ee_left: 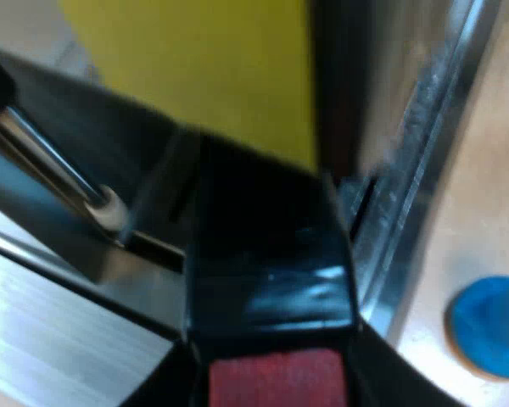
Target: Put the handle in the coffee machine
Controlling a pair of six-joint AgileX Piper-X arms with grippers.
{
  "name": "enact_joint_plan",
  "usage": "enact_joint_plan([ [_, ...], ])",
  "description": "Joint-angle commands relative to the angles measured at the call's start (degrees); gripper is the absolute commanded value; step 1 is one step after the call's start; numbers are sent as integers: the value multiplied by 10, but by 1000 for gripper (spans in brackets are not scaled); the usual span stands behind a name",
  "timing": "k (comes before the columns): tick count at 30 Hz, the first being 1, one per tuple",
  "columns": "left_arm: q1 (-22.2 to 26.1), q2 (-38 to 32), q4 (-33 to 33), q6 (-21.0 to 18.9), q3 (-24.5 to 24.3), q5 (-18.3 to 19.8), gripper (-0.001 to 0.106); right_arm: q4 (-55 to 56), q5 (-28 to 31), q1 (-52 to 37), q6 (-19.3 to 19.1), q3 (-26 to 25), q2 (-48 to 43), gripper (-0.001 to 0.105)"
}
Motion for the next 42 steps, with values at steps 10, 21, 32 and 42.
enact_joint_plan([
  [10, -2, -10, -30, -10, -21, 56, 1, -8, 4, 1, -5, -1, -1, 105],
  [21, -2, -10, -13, -10, -41, 56, 1, -8, 4, 1, -5, -1, -1, 105],
  [32, -2, -10, -13, -14, -41, 56, 1, -8, 4, 1, -5, -1, -1, 105],
  [42, -2, -10, -13, -14, -41, 56, 1, -8, 4, 1, -5, -1, -1, 105],
])
